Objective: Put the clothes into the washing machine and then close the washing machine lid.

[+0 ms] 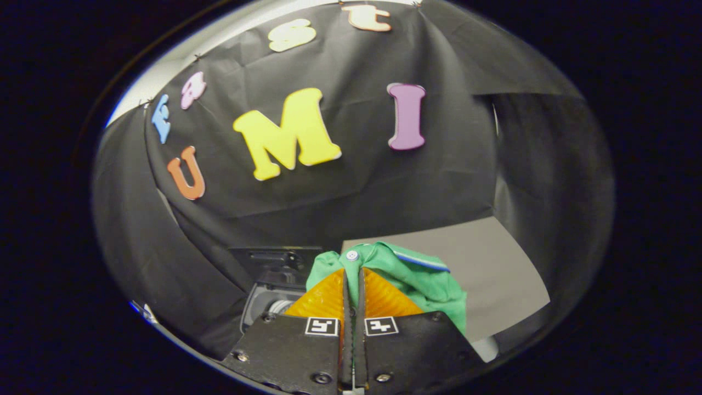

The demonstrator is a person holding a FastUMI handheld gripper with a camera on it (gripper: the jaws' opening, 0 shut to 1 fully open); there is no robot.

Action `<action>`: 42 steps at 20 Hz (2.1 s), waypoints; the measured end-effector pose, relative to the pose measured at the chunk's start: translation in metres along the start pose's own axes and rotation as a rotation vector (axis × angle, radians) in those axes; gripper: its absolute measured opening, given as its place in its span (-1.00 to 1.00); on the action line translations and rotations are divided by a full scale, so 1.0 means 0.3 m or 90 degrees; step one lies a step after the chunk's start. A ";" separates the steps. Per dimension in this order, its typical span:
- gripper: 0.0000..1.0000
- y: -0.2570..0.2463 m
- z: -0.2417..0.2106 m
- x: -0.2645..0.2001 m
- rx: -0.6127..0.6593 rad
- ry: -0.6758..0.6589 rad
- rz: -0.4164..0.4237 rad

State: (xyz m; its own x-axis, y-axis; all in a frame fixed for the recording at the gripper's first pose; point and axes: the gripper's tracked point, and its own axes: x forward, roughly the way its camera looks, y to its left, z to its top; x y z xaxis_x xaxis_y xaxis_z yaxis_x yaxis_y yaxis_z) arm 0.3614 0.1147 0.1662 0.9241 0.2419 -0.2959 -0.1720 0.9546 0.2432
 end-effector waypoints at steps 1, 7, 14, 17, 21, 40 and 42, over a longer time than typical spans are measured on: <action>-0.91 0.053 0.019 -0.023 0.001 -0.019 0.016; -0.90 0.359 0.152 -0.134 0.011 -0.100 0.103; -0.91 0.652 0.230 -0.162 -0.062 -0.147 0.158; -0.91 0.752 0.201 -0.109 -0.068 -0.135 0.180; -0.91 0.850 0.120 0.012 -0.074 -0.097 0.203; -0.91 0.851 -0.484 0.660 -0.065 0.118 0.125; -0.91 0.828 -0.557 0.707 -0.073 0.142 0.112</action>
State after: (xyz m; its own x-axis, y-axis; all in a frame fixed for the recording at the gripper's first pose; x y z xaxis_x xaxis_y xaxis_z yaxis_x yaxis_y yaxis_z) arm 0.4577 0.4322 0.0096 0.7812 0.4258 -0.4565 -0.3722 0.9048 0.2071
